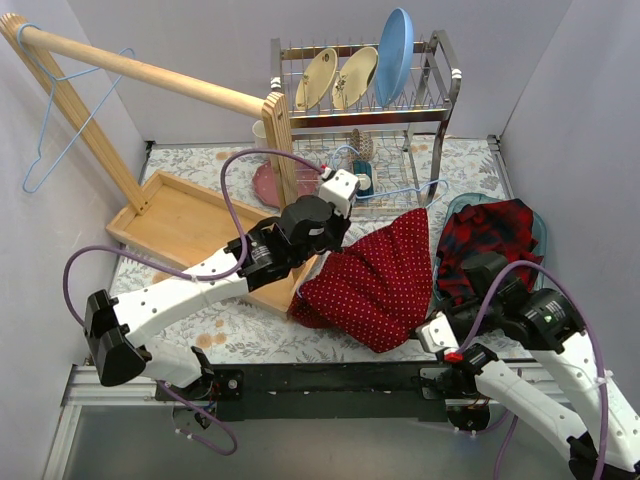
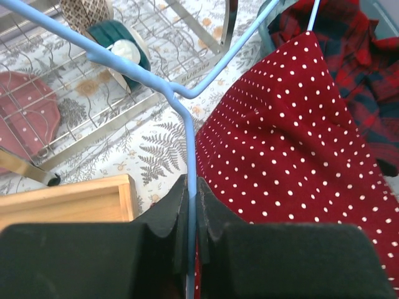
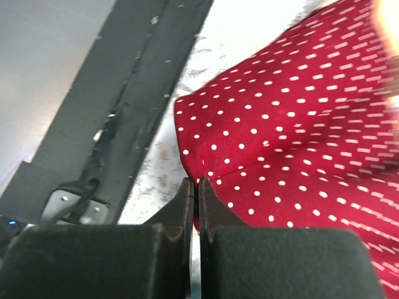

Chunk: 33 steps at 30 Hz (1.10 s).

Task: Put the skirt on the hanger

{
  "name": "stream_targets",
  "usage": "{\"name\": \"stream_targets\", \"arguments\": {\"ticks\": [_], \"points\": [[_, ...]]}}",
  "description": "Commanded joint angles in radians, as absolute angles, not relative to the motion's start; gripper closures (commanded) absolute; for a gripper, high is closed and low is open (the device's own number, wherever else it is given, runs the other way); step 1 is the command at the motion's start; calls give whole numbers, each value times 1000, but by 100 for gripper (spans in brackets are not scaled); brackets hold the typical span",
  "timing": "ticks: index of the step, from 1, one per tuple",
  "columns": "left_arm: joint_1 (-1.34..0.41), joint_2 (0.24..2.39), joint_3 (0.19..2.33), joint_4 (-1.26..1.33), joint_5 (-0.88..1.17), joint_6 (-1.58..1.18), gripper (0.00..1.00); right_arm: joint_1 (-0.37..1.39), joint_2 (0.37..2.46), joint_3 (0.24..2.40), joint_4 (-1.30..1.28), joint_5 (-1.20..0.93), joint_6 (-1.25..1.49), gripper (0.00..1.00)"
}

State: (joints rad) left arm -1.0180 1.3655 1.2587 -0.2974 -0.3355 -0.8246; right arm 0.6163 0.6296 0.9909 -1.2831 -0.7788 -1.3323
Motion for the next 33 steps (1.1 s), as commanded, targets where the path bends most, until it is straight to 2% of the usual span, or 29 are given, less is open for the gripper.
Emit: {"name": "stream_targets", "arguments": {"ticks": [1, 2, 3, 6, 7, 12, 17, 22, 26, 30, 33], "points": [[-1011, 1307, 1361, -333, -309, -807, 100, 614, 649, 887, -1260, -854, -1354, 96], [-1011, 1304, 1371, -336, -295, -807, 100, 614, 663, 829, -1244, -864, -1353, 89], [-1011, 1304, 1390, -339, -281, -804, 100, 614, 670, 806, -1212, -871, -1354, 68], [-1011, 1289, 1405, -356, -233, -789, 100, 614, 701, 808, -1189, -876, -1339, 31], [-1011, 1278, 1405, -365, -223, -782, 100, 614, 704, 831, -1175, -858, -1268, 28], [-1011, 1229, 1341, -377, -167, -756, 100, 585, 618, 917, -930, -741, -958, 23], [-1011, 1177, 1258, -367, -134, -782, 100, 503, 612, 908, -608, -415, -592, 19], [-1011, 1141, 1235, -361, -114, -801, 100, 446, 630, 873, -425, -191, -420, 29], [-1011, 1118, 1224, -361, -98, -815, 100, 405, 676, 864, -370, -222, -371, 32], [-1011, 1098, 1212, -370, -84, -819, 100, 336, 729, 873, -362, -325, -345, 32], [-1011, 1083, 1206, -380, -75, -824, 100, 217, 791, 896, -376, -557, -328, 30]]}}
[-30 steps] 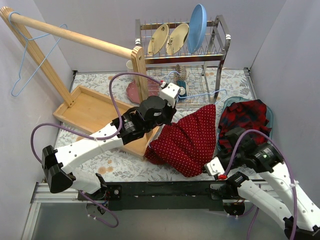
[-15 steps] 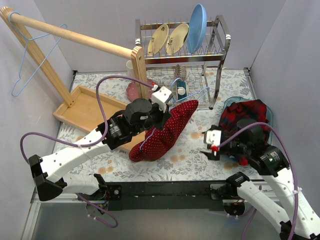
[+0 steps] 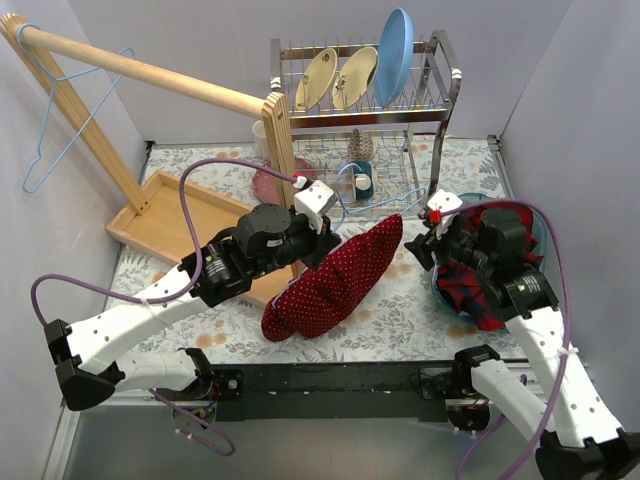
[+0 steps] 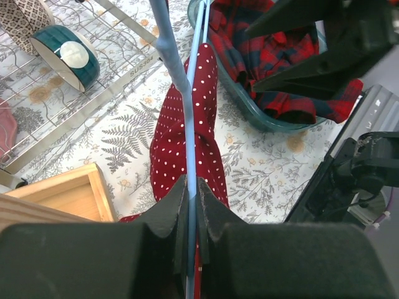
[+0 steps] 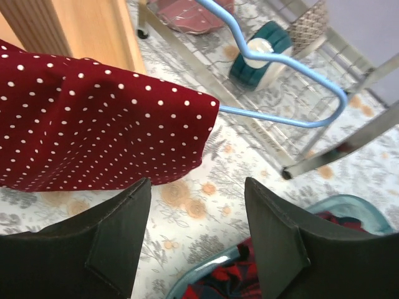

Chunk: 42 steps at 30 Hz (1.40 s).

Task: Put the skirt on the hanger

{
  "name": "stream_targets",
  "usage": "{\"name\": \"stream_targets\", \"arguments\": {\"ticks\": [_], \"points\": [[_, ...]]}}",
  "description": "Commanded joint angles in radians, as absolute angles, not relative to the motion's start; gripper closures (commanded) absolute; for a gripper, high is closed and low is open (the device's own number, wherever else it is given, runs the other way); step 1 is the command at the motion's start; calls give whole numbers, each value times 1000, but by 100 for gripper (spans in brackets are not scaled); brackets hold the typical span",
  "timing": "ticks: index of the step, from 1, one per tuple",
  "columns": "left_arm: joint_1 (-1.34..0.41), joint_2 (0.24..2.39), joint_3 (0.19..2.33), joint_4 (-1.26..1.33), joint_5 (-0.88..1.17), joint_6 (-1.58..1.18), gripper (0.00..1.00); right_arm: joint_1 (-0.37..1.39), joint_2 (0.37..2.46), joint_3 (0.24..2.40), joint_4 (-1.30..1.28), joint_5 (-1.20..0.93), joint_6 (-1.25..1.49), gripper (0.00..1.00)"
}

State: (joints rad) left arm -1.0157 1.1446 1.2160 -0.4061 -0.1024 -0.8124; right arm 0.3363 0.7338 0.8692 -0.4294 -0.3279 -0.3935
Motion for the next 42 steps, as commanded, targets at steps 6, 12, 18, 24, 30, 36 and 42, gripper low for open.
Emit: {"name": "stream_targets", "arguments": {"ticks": [6, 12, 18, 24, 30, 36, 42], "points": [[-1011, 1052, 1180, -385, -61, -830, 100, 112, 896, 917, -434, -877, -416, 22], [-1011, 1045, 1163, -387, -49, -836, 100, 109, 934, 902, -390, -986, -439, 19], [-1011, 1037, 1164, -385, -49, -839, 100, 110, 985, 893, -312, -1000, -379, 20], [-1011, 1029, 1158, -379, -48, -847, 100, 110, 1000, 855, -220, -1014, -307, 21], [-1011, 1034, 1158, -364, -41, -853, 100, 118, 1006, 810, -94, -985, -216, 23], [-1011, 1023, 1158, -350, -40, -862, 100, 118, 1022, 779, -31, -975, -163, 25], [-1012, 1026, 1154, -336, -38, -865, 100, 124, 1028, 775, -23, -1051, -160, 53]]}}
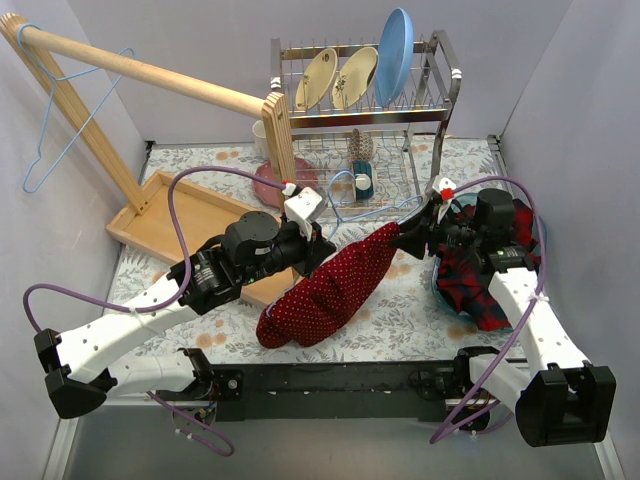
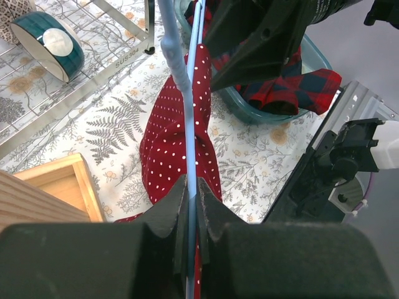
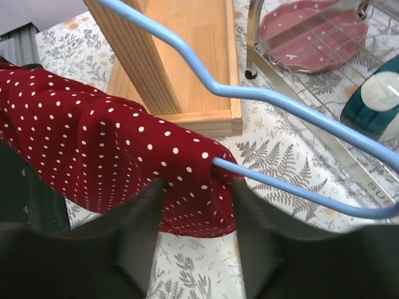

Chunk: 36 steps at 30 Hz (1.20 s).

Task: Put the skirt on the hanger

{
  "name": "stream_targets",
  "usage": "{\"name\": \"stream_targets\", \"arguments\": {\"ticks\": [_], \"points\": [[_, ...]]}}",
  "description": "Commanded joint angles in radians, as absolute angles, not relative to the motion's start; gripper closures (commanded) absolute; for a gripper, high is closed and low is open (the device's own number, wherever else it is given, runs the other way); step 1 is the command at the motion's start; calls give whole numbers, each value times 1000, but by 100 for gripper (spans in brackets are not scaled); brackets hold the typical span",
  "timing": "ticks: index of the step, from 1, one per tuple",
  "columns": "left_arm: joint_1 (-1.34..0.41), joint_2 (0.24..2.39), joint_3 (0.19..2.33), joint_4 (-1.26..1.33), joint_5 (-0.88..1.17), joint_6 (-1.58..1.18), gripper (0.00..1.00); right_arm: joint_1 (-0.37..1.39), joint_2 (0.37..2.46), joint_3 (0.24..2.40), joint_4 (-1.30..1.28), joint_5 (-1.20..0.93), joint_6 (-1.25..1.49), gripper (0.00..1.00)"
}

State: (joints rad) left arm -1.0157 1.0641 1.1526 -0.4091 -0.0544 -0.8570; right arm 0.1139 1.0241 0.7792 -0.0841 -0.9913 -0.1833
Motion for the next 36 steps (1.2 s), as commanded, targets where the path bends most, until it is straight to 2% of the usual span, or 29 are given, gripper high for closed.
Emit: {"name": "stream_targets", "arguments": {"ticks": [1, 5, 6, 9, 16, 29, 36], "points": [[-1011, 1029, 1155, -334, -37, -864, 100, 126, 1034, 776, -21, -1055, -161, 58], [-1011, 1035, 1160, -334, -37, -865, 100, 127, 1045, 781, -26, -1074, -166, 78], [-1011, 1032, 1158, -334, -40, -865, 100, 126, 1045, 782, -28, -1074, -166, 86], [-1011, 1031, 1152, -334, -52, -865, 100, 126, 1031, 785, -43, -1049, -178, 99], [-1012, 1032, 1120, -348, -167, -853, 100, 91, 934, 799, -89, -933, -202, 99], [-1011, 1101, 1134, -405, -321, -851, 100, -80, 844, 876, -175, -897, -219, 99], [-1011, 1173, 1155, -430, -359, -824, 100, -110, 833, 968, -227, -930, -207, 99]]}}
